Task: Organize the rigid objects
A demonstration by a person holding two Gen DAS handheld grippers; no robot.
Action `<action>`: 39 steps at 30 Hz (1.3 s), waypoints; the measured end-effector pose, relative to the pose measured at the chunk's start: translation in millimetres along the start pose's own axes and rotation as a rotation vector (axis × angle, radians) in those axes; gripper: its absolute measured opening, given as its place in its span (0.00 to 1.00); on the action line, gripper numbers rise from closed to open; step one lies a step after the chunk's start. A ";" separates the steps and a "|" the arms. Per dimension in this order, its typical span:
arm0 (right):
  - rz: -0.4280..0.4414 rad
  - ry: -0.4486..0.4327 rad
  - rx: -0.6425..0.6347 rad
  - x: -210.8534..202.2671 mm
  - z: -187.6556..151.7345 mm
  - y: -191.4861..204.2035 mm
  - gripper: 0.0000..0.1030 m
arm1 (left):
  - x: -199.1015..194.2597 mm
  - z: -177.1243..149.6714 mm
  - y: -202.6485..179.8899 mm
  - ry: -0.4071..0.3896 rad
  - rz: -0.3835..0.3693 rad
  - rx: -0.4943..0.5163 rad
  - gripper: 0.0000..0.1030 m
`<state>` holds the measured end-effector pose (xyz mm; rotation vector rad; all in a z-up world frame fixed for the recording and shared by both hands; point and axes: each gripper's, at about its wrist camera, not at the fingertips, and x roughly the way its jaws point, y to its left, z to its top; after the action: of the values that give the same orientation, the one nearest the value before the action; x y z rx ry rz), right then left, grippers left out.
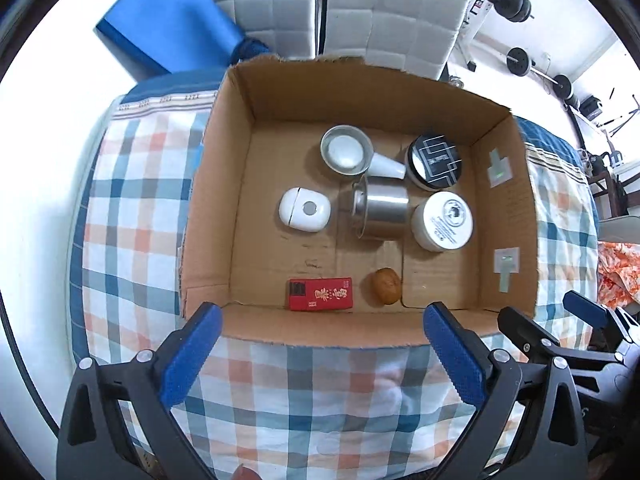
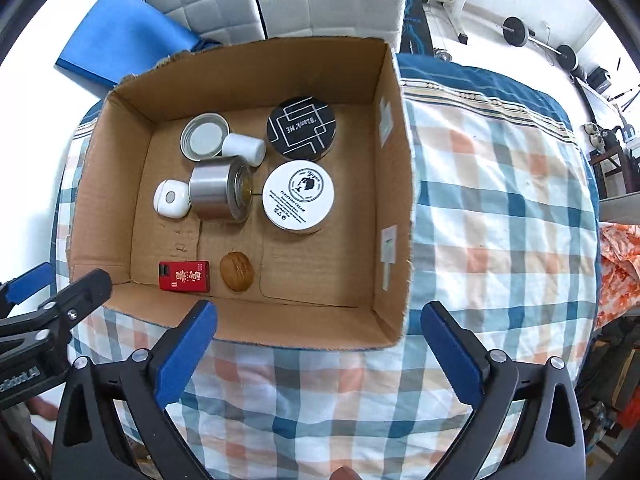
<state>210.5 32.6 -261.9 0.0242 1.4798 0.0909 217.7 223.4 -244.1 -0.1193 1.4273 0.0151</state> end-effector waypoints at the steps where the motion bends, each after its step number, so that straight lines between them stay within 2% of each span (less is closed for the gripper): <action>1: 0.004 -0.005 0.002 -7.1 -2.0 -2.6 1.00 | -7.8 -1.5 -0.1 -0.012 -0.003 -0.002 1.00; 7: 0.019 -0.050 0.013 -40.4 -17.4 -10.3 1.00 | -46.1 -15.8 -8.0 -0.081 -0.020 -0.011 1.00; 16: 0.031 -0.196 -0.017 -137.4 -54.9 -13.9 1.00 | -130.9 -49.8 -20.5 -0.225 0.027 0.011 1.00; 19: 0.052 -0.232 -0.012 -164.2 -69.8 -15.6 1.00 | -152.8 -64.5 -21.8 -0.245 0.001 0.005 1.00; 27: 0.054 -0.311 -0.036 -225.9 -106.9 -16.5 1.00 | -194.2 -90.4 -25.9 -0.287 -0.011 0.011 1.00; 33: 0.056 -0.337 -0.038 -251.1 -125.9 -17.1 1.00 | -212.4 -100.2 -28.4 -0.306 -0.008 0.011 1.00; 39: 0.023 -0.360 -0.029 -262.3 -133.4 -20.9 1.00 | -224.3 -107.2 -28.5 -0.317 0.001 0.015 1.00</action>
<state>55.7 -13.5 -15.1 0.0328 1.1180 0.1199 82.1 198.9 -35.3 -0.0989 1.1106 0.0232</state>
